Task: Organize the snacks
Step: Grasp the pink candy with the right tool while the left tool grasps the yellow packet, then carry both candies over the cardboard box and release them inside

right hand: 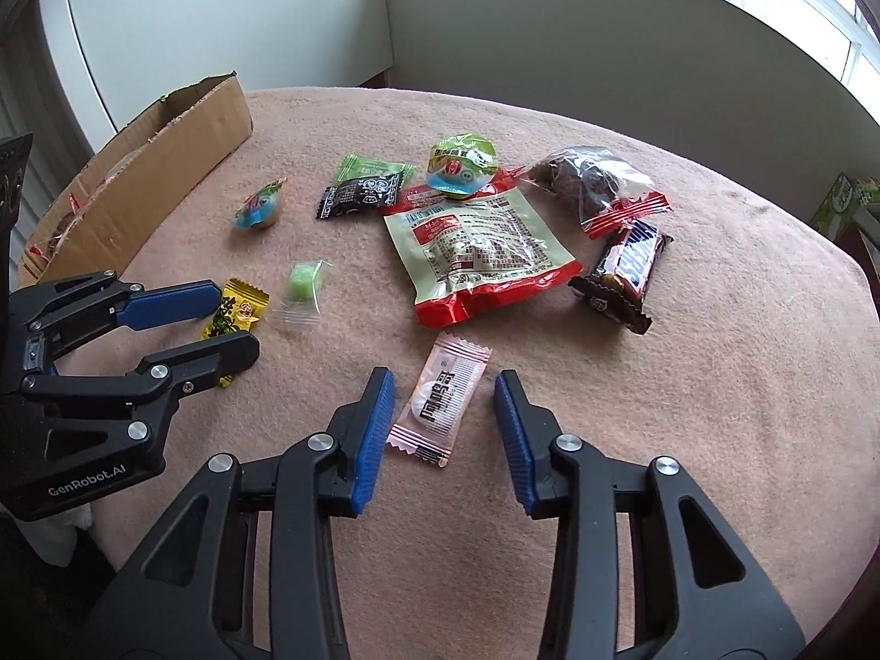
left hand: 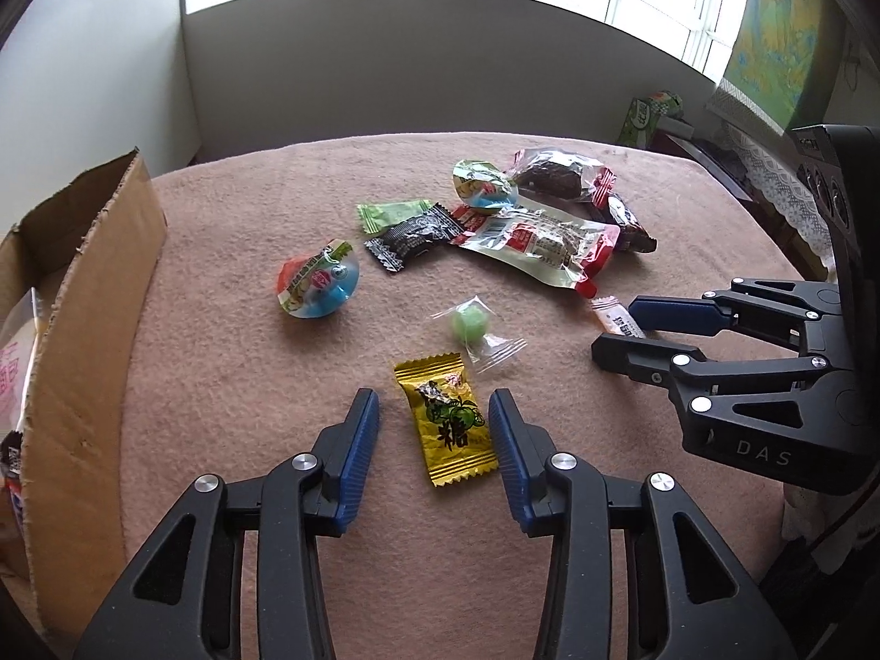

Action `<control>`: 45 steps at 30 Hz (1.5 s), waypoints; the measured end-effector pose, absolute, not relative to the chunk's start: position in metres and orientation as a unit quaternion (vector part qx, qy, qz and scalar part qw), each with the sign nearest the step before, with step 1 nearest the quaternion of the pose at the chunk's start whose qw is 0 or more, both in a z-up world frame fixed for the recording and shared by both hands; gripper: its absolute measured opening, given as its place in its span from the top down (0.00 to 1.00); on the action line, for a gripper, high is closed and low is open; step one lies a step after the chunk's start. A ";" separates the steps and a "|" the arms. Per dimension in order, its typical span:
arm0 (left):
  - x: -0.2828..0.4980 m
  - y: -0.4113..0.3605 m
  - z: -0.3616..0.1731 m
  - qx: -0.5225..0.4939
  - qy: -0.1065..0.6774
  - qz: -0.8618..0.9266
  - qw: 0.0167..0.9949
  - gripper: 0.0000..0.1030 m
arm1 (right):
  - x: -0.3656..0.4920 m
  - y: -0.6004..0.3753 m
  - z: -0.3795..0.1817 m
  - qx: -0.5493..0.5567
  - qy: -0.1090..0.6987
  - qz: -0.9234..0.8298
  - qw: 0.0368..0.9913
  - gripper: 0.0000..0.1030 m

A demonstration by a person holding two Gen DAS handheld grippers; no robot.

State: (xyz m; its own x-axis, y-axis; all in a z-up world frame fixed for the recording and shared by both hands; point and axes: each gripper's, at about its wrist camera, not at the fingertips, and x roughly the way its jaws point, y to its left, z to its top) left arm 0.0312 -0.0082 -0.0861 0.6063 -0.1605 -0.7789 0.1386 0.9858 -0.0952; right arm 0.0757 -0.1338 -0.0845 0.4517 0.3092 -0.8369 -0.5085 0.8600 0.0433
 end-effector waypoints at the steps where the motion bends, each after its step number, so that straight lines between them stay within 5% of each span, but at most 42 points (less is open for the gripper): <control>1: 0.031 -0.008 -0.086 -0.012 0.435 -0.082 0.897 0.64 | 0.076 -0.135 -0.084 -0.106 0.464 0.240 0.846 0.63; 11: 0.037 -0.019 -0.088 0.015 0.430 -0.075 0.900 0.65 | 0.073 -0.134 -0.084 -0.106 0.460 0.232 0.851 0.70; 14: 0.036 -0.020 -0.088 0.020 0.425 -0.076 0.902 0.77 | 0.072 -0.133 -0.084 -0.105 0.458 0.228 0.853 0.79; 45: -0.001 0.036 -0.026 -0.050 0.324 -0.037 0.944 0.78 | 0.053 -0.072 -0.004 -0.073 0.376 0.289 0.877 0.79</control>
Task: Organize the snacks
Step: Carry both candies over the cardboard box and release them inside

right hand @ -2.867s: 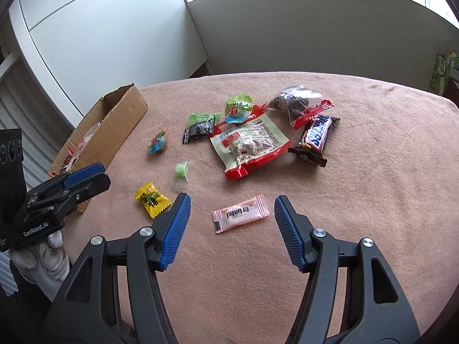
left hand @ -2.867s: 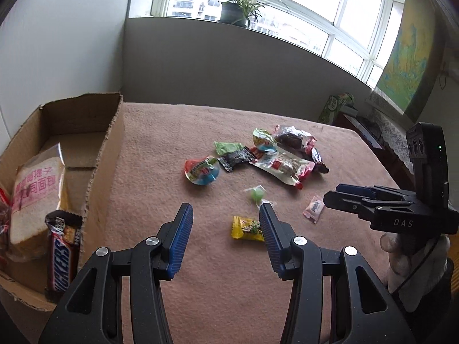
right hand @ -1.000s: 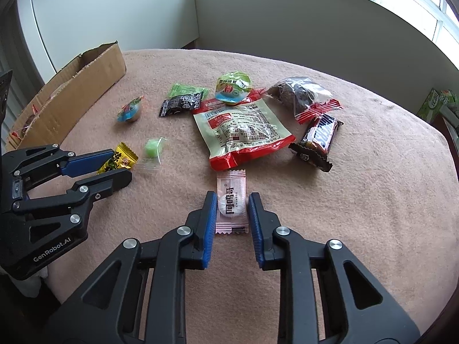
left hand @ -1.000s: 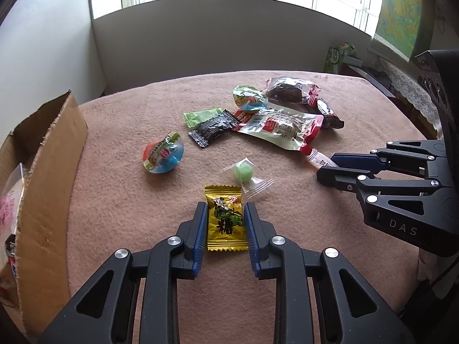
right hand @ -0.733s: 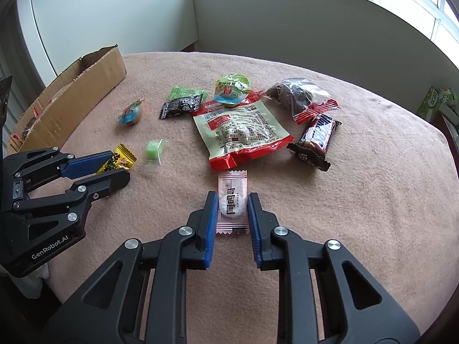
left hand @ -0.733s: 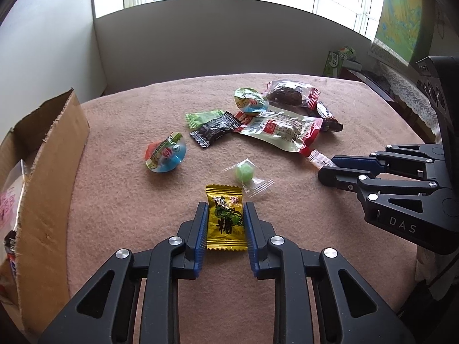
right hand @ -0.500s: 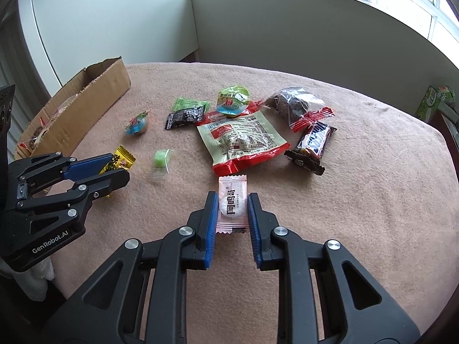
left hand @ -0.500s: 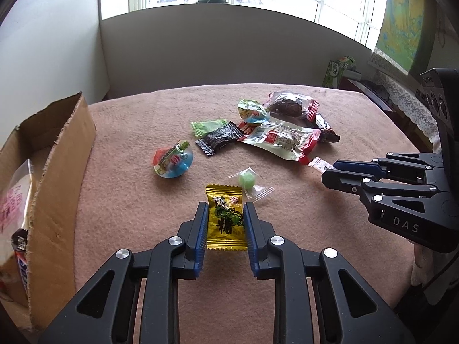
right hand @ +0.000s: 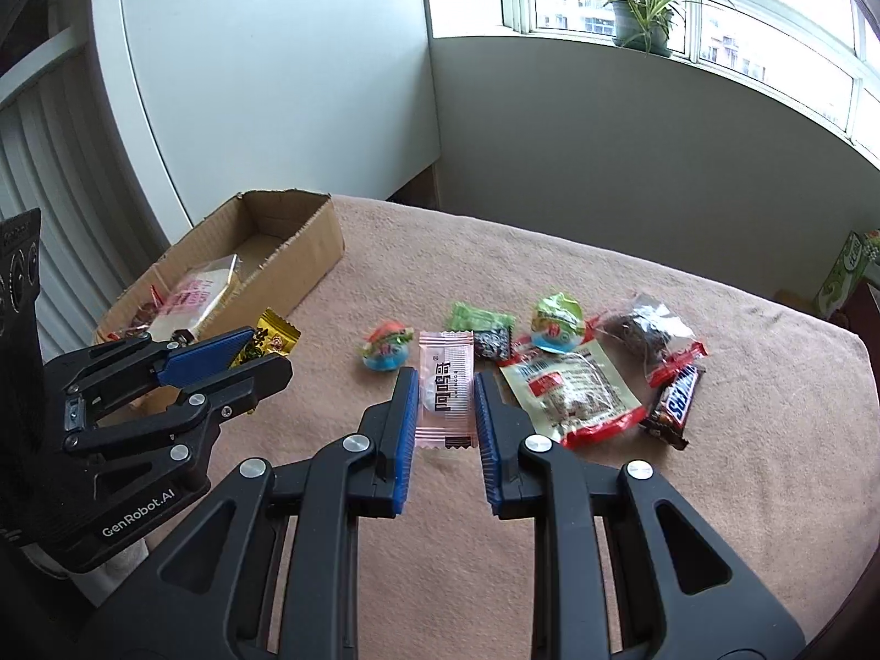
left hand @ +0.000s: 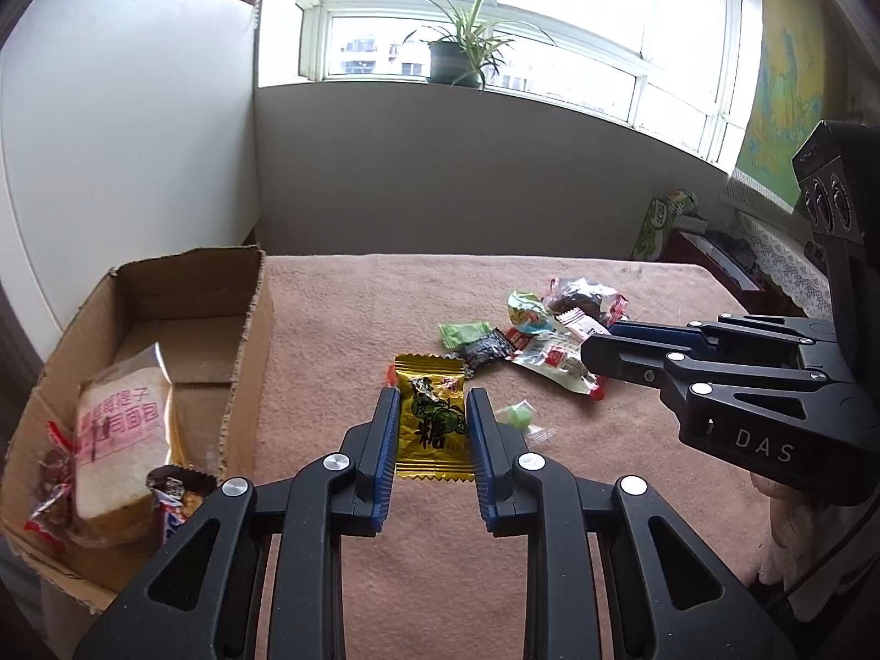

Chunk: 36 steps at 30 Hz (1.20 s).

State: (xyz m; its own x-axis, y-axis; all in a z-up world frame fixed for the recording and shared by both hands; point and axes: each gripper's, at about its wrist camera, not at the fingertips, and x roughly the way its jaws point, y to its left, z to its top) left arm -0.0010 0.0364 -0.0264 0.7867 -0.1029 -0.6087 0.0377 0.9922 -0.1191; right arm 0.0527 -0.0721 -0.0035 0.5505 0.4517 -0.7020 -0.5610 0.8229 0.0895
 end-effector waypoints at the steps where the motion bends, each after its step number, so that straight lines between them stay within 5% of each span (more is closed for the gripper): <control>1: -0.003 0.043 -0.025 -0.056 0.321 -0.031 0.945 0.78 | 0.052 -0.066 -0.001 -0.071 0.373 0.294 0.877 0.79; 34: -0.012 0.182 -0.030 -0.134 0.306 0.112 0.936 0.78 | 0.084 0.115 -0.006 -0.066 0.379 0.396 0.834 0.78; 36: -0.012 0.183 -0.029 -0.136 0.305 0.115 0.936 0.76 | 0.085 0.113 -0.005 -0.061 0.380 0.397 0.833 0.66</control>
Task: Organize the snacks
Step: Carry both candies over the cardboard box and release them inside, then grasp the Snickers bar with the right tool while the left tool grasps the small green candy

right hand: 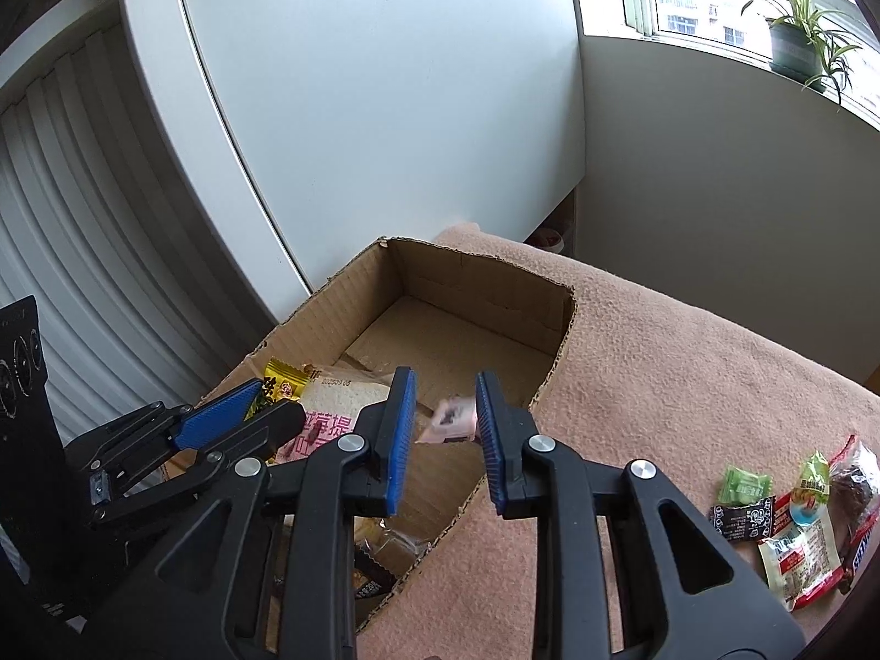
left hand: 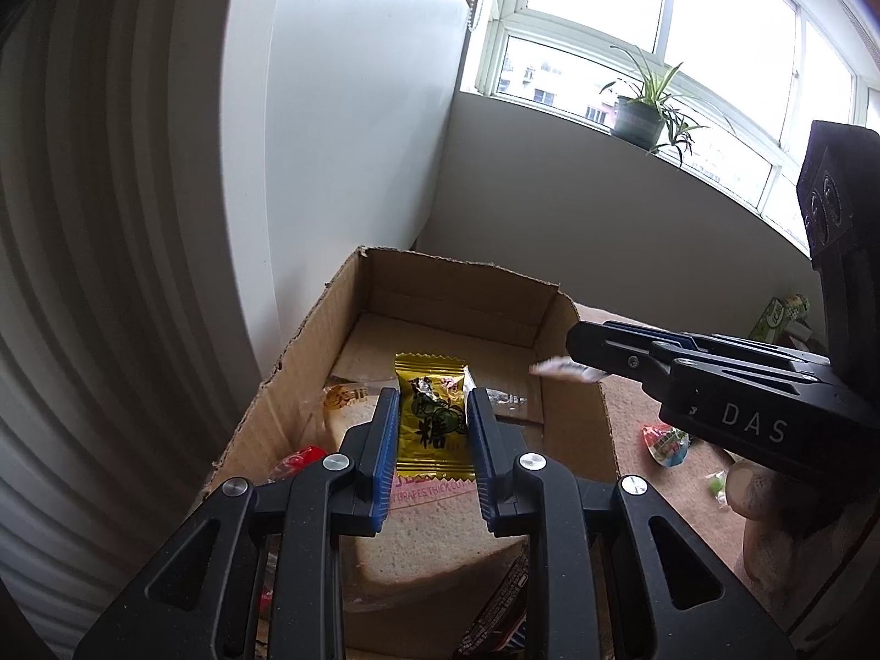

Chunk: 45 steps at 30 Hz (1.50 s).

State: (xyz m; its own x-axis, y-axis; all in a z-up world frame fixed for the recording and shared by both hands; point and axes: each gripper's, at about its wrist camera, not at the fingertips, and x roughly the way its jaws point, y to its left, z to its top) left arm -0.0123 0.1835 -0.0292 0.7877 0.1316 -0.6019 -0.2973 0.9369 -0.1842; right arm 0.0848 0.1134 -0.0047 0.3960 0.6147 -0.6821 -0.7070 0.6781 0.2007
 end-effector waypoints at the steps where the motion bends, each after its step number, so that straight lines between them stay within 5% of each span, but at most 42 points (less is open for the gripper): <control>1: -0.012 0.185 -0.028 -0.138 0.304 0.115 0.935 0.71 | 0.085 0.111 -0.003 -0.056 0.379 0.396 0.834 0.61; 3: -0.014 0.185 -0.028 -0.142 0.302 0.115 0.936 0.61 | 0.086 0.104 0.000 -0.047 0.376 0.403 0.833 0.47; 26: -0.012 0.127 -0.011 -0.130 0.282 0.045 0.949 0.59 | 0.086 -0.041 0.027 -0.016 0.359 0.340 0.869 0.46; 45: 0.024 0.003 -0.041 -0.074 0.354 -0.079 0.929 0.59 | 0.123 -0.165 -0.039 0.026 0.427 0.268 0.863 0.46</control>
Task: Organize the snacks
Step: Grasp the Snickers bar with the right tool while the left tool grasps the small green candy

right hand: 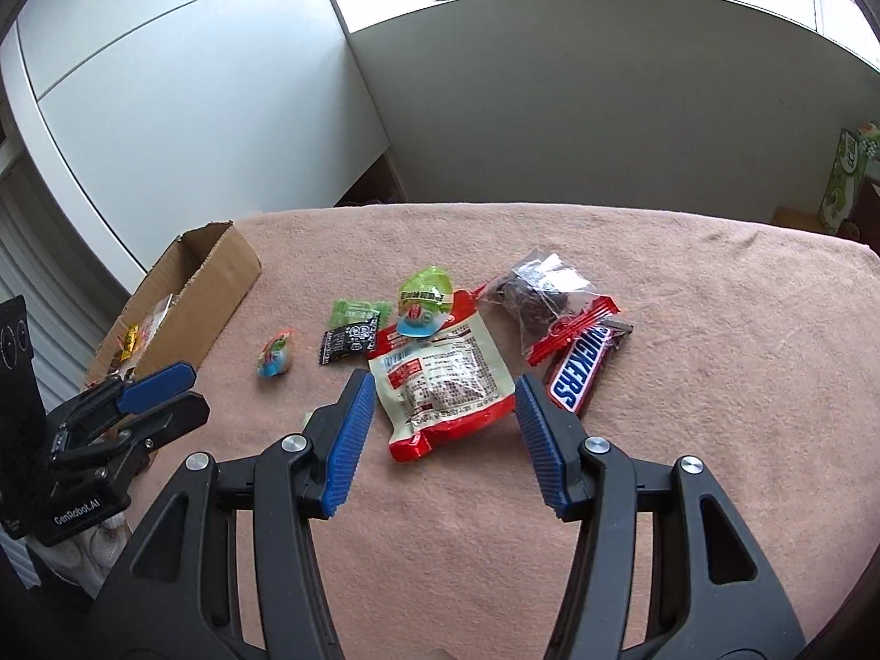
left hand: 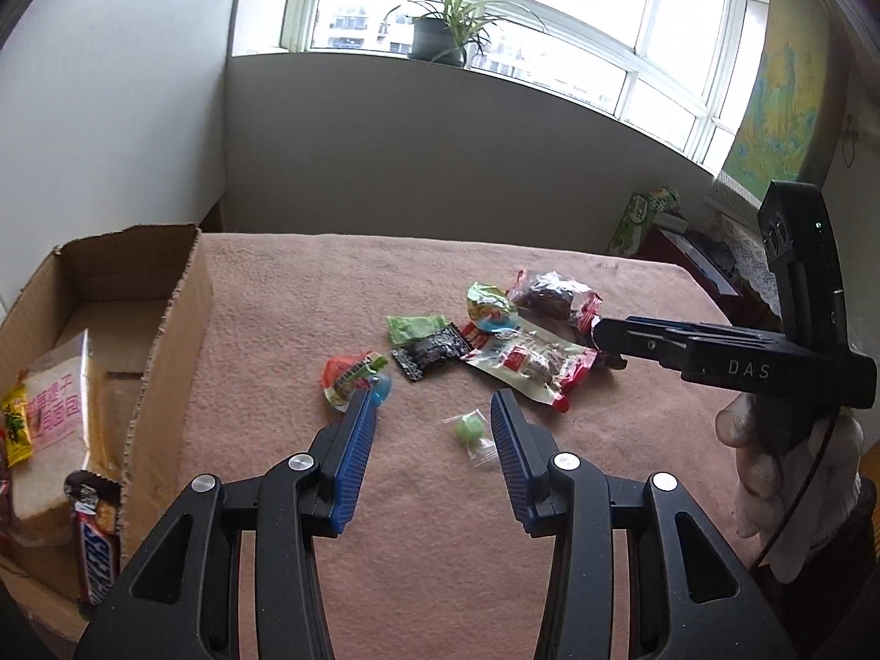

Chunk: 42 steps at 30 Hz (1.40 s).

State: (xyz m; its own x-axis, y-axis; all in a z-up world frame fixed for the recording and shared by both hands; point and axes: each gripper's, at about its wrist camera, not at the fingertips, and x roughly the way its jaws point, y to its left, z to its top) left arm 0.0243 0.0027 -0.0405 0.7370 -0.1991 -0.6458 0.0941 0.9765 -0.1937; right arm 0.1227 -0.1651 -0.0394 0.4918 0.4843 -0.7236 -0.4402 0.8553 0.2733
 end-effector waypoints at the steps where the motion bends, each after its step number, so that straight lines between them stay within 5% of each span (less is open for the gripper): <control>1: 0.025 -0.003 -0.043 -0.069 0.358 -0.083 0.928 0.59 | 0.124 -0.171 -0.041 0.025 0.427 0.259 0.866 0.46; 28: 0.059 -0.037 -0.082 -0.045 0.424 -0.084 0.901 0.59 | 0.174 -0.177 -0.083 0.013 0.478 0.171 0.861 0.46; 42: 0.066 -0.038 -0.086 -0.047 0.433 -0.077 0.897 0.78 | 0.170 -0.189 -0.082 0.002 0.478 0.171 0.862 0.70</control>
